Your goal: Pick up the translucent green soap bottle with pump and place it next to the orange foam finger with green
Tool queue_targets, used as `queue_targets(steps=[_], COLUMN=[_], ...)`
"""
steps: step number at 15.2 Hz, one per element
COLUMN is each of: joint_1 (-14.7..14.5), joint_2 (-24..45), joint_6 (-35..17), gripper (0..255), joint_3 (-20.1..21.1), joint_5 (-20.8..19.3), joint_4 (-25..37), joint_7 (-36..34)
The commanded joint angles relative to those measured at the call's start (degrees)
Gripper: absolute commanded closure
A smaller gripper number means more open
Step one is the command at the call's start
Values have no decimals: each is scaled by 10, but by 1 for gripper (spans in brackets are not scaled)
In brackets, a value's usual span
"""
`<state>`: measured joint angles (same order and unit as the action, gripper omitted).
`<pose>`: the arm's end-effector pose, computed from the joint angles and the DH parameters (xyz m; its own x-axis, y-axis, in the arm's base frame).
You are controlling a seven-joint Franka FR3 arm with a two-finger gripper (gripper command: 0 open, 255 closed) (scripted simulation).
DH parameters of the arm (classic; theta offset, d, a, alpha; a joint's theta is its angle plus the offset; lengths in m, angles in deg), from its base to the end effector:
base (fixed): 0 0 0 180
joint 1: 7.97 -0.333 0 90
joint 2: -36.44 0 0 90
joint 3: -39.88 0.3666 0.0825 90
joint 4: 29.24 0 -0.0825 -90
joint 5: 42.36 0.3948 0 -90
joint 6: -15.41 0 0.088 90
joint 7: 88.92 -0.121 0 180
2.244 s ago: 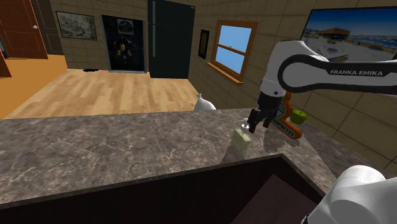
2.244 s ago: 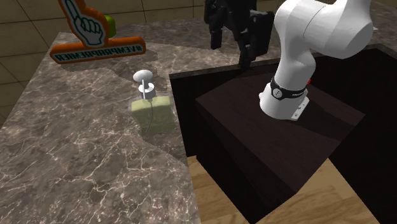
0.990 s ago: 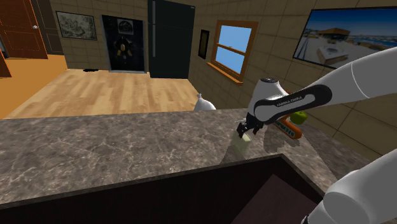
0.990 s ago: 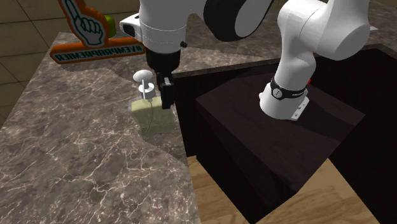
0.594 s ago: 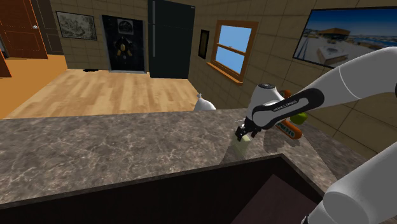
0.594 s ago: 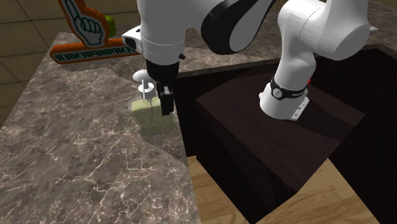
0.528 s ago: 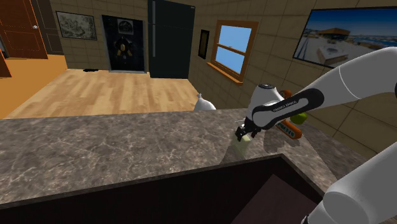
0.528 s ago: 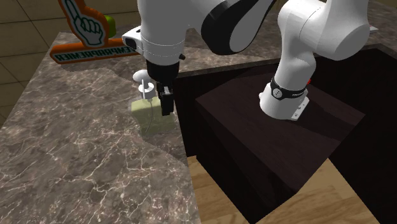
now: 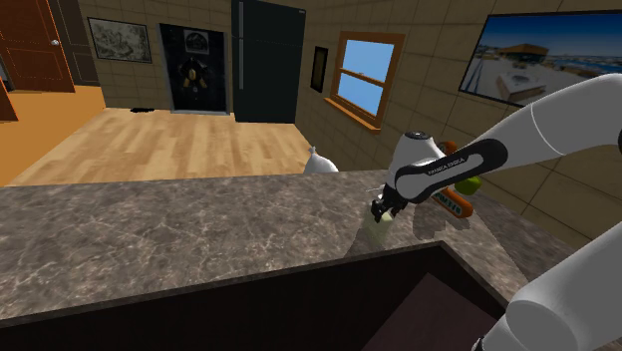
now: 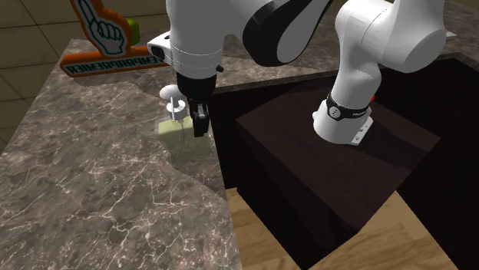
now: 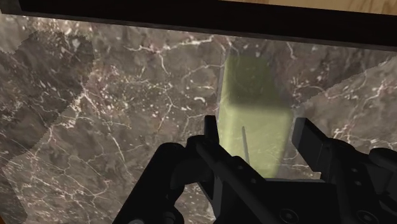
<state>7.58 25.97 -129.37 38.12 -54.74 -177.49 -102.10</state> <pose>0.4230 -0.1313 0.3621 0.9285 -0.3443 0.1387 -0.3600 -0.9265 0.1099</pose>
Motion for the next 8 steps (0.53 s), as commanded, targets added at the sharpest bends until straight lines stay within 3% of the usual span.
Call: queue_targets(steps=[1,8], joint_1=[0,-1], joint_2=[1,-6], joint_6=[0,9], gripper=[255,255], joint_3=[0,0], joint_5=[0,2], joint_4=[0,2], joint_7=[0,2])
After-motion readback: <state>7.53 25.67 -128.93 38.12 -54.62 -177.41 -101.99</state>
